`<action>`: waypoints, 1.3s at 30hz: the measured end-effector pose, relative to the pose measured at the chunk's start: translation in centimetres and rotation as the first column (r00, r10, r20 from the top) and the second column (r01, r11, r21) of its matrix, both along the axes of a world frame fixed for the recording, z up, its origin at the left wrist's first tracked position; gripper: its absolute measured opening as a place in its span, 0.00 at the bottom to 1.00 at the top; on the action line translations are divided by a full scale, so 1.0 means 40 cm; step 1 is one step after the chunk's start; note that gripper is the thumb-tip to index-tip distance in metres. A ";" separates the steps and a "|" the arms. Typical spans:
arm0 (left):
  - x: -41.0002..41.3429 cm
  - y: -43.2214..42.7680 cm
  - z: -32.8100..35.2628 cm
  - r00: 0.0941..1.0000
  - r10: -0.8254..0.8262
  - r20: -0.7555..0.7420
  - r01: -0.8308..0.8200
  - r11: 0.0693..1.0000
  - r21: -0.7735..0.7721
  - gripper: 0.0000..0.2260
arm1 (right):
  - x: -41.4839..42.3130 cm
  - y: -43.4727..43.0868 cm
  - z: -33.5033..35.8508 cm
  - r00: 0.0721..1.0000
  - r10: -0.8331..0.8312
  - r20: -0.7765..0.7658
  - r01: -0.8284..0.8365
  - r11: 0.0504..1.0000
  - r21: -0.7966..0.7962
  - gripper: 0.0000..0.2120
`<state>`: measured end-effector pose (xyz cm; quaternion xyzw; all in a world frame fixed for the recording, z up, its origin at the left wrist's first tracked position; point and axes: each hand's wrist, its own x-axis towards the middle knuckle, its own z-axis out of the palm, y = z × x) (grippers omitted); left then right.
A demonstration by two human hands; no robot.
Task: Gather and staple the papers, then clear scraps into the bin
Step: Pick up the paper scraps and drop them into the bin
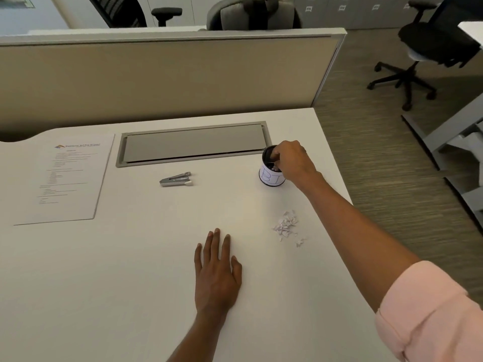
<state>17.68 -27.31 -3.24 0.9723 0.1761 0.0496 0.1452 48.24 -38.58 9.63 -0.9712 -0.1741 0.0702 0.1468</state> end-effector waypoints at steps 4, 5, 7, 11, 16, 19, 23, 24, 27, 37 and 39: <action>-0.002 0.000 0.002 1.000 0.005 -0.011 -0.005 1.000 -0.010 0.25 | -0.017 -0.025 0.028 0.999 -0.013 0.037 0.007 0.990 0.143 0.10; -0.002 -0.001 0.003 1.000 0.005 -0.009 -0.005 1.000 -0.012 0.25 | -0.028 -0.034 0.040 0.997 -0.039 0.062 0.026 0.980 0.199 0.10; -0.004 -0.001 0.004 1.000 0.006 -0.008 -0.006 1.000 -0.017 0.25 | -0.074 -0.061 0.058 0.985 -0.120 0.128 0.066 0.930 0.363 0.08; -0.006 -0.003 0.006 0.999 0.009 -0.032 -0.010 1.000 -0.027 0.25 | -0.219 -0.141 0.002 0.957 -0.244 0.154 0.126 0.833 0.539 0.04; -0.005 -0.003 0.012 1.000 0.007 -0.030 -0.008 1.000 -0.024 0.25 | -0.325 -0.212 -0.148 0.977 -0.197 -0.078 0.212 0.908 0.362 0.16; -0.006 -0.003 0.014 1.000 0.008 -0.026 -0.008 1.000 -0.024 0.26 | -0.341 -0.221 -0.177 0.982 -0.097 -0.163 0.128 0.974 0.189 0.23; -0.006 -0.002 0.013 1.000 0.018 -0.011 -0.018 0.999 -0.041 0.26 | -0.353 -0.216 -0.200 0.990 0.087 -0.114 -0.081 0.995 0.055 0.24; -0.005 -0.001 0.013 1.000 0.019 -0.009 -0.019 0.999 -0.043 0.26 | -0.357 -0.214 -0.205 0.988 0.114 -0.106 -0.109 0.993 0.052 0.24; -0.006 -0.002 0.013 1.000 0.018 -0.010 -0.018 0.999 -0.044 0.26 | -0.373 -0.217 -0.214 0.987 0.148 -0.064 -0.141 0.984 0.110 0.19; -0.007 -0.001 0.010 1.000 0.013 -0.015 -0.014 0.999 -0.038 0.26 | -0.371 -0.242 -0.244 1.000 0.017 0.022 -0.024 0.932 0.363 0.08; -0.006 0.000 0.009 1.000 0.014 -0.015 -0.015 0.999 -0.039 0.26 | -0.367 -0.245 -0.237 0.999 -0.041 -0.030 0.049 0.909 0.413 0.08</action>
